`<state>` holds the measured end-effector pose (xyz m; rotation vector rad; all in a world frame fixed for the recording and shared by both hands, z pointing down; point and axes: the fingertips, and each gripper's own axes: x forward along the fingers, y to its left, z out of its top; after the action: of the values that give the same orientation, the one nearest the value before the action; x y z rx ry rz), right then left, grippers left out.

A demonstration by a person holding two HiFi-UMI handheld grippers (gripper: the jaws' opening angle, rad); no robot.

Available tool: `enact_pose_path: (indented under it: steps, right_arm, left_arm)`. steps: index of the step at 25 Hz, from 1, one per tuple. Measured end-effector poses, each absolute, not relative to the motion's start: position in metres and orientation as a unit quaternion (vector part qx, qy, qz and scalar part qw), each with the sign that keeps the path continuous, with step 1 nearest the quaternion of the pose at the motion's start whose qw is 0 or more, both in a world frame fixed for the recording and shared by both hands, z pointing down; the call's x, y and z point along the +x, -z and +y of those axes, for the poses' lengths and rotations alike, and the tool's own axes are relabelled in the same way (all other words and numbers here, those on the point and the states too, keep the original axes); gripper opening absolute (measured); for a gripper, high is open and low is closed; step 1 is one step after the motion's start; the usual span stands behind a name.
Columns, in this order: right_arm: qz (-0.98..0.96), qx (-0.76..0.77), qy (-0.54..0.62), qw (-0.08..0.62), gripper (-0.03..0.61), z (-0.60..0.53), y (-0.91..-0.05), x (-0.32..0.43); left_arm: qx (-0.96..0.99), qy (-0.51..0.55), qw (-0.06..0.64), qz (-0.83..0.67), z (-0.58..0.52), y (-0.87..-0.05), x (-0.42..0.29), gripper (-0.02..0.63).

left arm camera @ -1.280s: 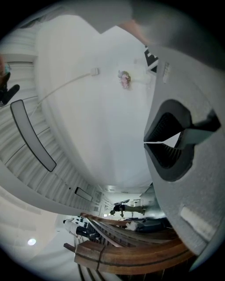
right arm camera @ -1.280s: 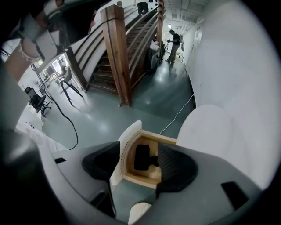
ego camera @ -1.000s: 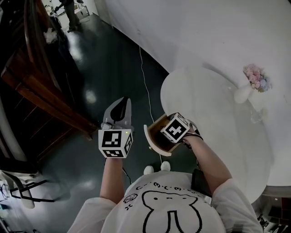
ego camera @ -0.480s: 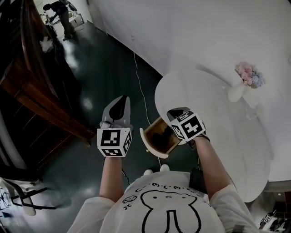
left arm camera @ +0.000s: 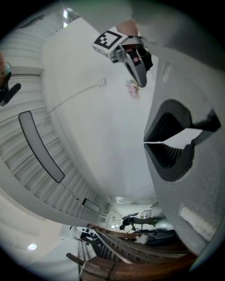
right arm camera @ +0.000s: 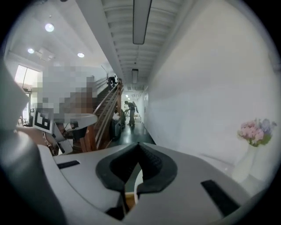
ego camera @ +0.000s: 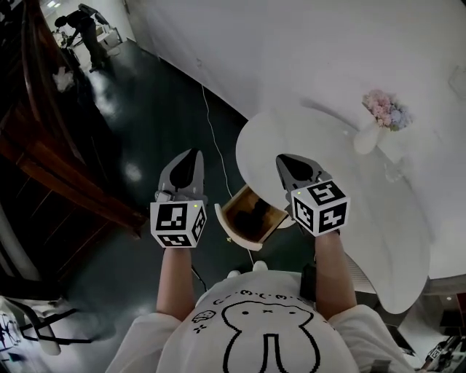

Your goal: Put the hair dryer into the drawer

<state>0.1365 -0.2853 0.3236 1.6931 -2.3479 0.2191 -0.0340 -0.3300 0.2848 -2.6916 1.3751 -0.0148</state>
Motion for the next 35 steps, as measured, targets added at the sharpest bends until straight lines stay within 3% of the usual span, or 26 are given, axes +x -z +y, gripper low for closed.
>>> enact_pose_path:
  steps: [13,35]
  right_arm:
    - [-0.726,0.680,0.096,0.030,-0.002,-0.250,-0.244,0.187]
    - [-0.721,0.682,0.115,0.032,-0.002,-0.241,-0.231,0.204]
  left_arm:
    - [-0.897,-0.002,0.071,0.436,-0.325,-0.274,-0.019,0.021]
    - [-0.895,-0.014,0.112,0.432,-0.327,-0.243,-0.018,0.021]
